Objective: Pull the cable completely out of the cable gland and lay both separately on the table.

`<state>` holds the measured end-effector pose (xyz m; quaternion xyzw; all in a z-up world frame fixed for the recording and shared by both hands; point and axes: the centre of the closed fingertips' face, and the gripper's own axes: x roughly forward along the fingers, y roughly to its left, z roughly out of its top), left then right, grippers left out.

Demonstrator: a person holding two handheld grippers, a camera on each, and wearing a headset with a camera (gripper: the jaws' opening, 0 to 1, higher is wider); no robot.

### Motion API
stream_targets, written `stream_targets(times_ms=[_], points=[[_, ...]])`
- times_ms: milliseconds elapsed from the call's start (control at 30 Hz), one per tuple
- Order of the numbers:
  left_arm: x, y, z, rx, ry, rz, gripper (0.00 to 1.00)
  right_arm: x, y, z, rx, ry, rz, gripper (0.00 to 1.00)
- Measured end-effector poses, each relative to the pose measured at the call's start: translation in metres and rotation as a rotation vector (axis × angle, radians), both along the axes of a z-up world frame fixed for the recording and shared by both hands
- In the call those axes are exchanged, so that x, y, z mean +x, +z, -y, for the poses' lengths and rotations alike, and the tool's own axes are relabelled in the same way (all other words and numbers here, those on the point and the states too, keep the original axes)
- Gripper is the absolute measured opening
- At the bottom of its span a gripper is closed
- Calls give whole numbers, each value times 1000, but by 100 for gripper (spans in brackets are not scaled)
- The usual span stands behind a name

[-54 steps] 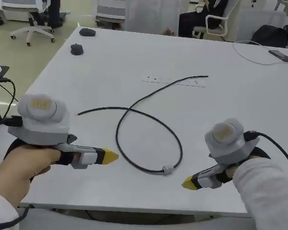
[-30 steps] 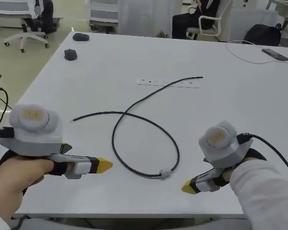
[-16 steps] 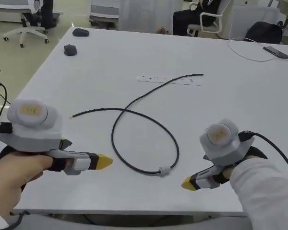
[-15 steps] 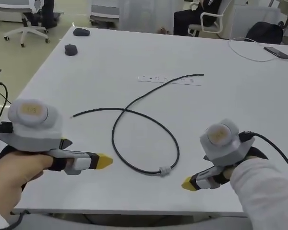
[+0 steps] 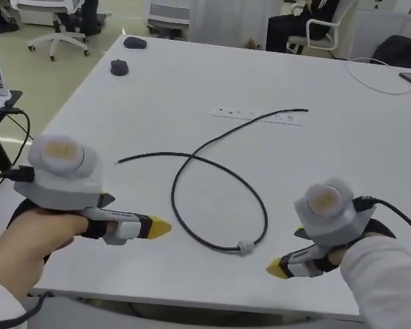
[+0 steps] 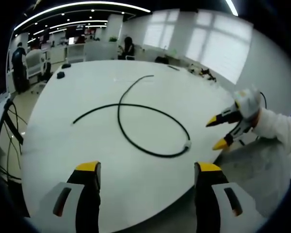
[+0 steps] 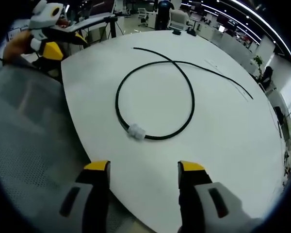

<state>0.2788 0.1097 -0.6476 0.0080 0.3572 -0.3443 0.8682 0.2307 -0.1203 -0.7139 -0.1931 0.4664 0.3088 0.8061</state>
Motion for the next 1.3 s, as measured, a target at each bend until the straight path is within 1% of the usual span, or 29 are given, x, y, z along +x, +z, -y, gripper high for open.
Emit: stream_targets(times_ms=[100, 200, 367, 533, 700, 733, 800, 833, 900, 933, 1000, 1033, 1067, 1100, 1133, 1200, 1233, 1300], points=[[1, 0, 0, -1, 2, 1, 79, 2, 3, -1, 5, 8, 3, 55], [1, 0, -1, -1, 4, -1, 79, 8, 5, 0, -15, 61, 26, 55], [2, 0, -2, -2, 7, 0, 79, 17, 8, 7, -25, 106, 46, 52], [3, 0, -3, -8, 16, -2, 79, 23, 8, 8, -14, 142, 52, 50], [4, 0, -3, -15, 24, -7, 78, 28, 4, 4, 0, 208, 71, 49], [4, 0, -4, -13, 25, -5, 78, 29, 2, 1, 4, 236, 75, 48], [4, 0, -4, -11, 25, -6, 78, 29, -2, -1, 3, 268, 72, 46], [4, 0, -4, -10, 25, -7, 78, 29, -5, 0, -5, 280, 65, 46], [4, -1, -4, -6, 25, -10, 78, 31, -10, 2, -44, 321, 61, 45], [4, -2, -4, -4, 25, -12, 78, 33, -12, 0, -36, 340, 71, 44], [4, -3, -5, 0, 27, -16, 78, 35, -16, -4, -18, 363, 72, 40], [4, -4, -5, 1, 27, -17, 78, 36, -17, -6, -20, 388, 79, 39], [3, -5, -5, 3, 28, -21, 78, 38, -19, -8, -31, 439, 92, 38], [3, -6, -5, 5, 28, -24, 78, 38, -21, -10, -35, 463, 96, 37], [2, -7, -6, 8, 27, -27, 78, 38, -23, -14, -27, 496, 99, 37], [2, -9, -6, 11, 26, -32, 78, 38, -25, -18, -19, 527, 97, 36], [1, -10, -6, 14, 25, -36, 78, 39, -27, -21, -18, 558, 103, 35], [1, -11, -6, 17, 23, -40, 78, 40, -30, -25, -11, 586, 103, 34]])
